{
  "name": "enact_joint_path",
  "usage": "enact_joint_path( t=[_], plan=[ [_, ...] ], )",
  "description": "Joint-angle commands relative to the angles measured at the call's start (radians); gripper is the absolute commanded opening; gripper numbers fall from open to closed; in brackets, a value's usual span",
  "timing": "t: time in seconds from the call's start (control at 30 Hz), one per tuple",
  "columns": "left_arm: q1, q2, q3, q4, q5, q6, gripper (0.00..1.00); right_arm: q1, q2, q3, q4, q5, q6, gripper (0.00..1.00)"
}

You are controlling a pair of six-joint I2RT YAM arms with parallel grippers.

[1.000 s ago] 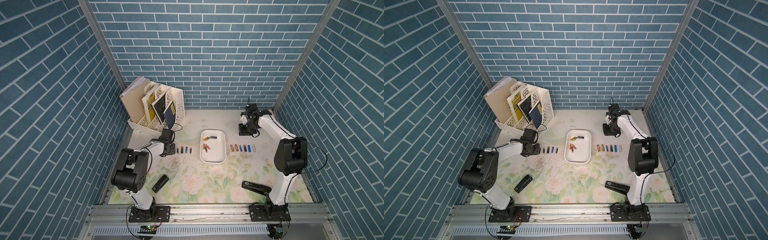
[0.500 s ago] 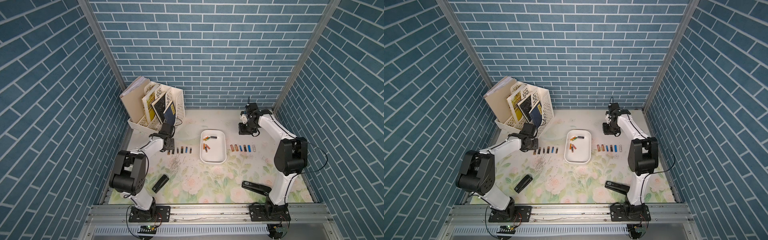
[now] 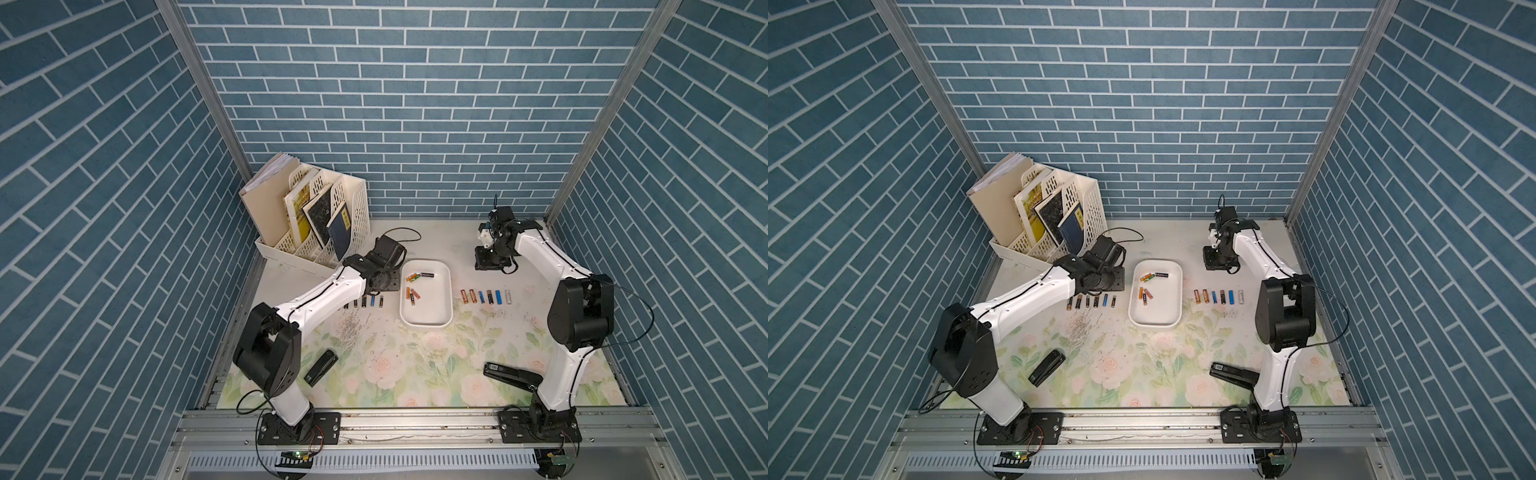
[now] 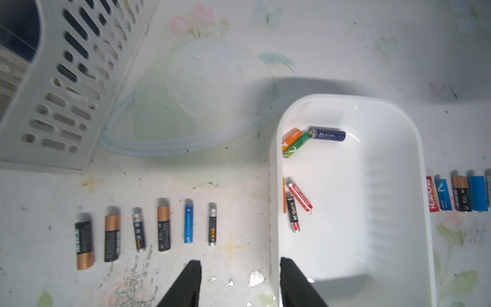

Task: Take the batteries out of the storage box
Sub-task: Pick up the battery from the storage box.

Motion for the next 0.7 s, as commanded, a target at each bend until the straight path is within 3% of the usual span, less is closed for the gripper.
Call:
enact_joint_path(
  t=[0.0,0.33,0.67],
  plan=[
    [-0.024,0.052,0.071,-0.032,0.012,-0.038,0.54,0.064,-0.009,0.011,-0.019,0.003,0.015,0.29],
    [-0.030,0.095,0.131,-0.055,0.028,0.001,0.55,0.235,-0.013,0.007,0.034,-0.051,0.077,0.29],
    [0.027,0.046,0.105,-0.085,0.028,0.036,0.55,0.345,0.119,0.030,0.139,-0.114,0.112,0.31]
  ],
)
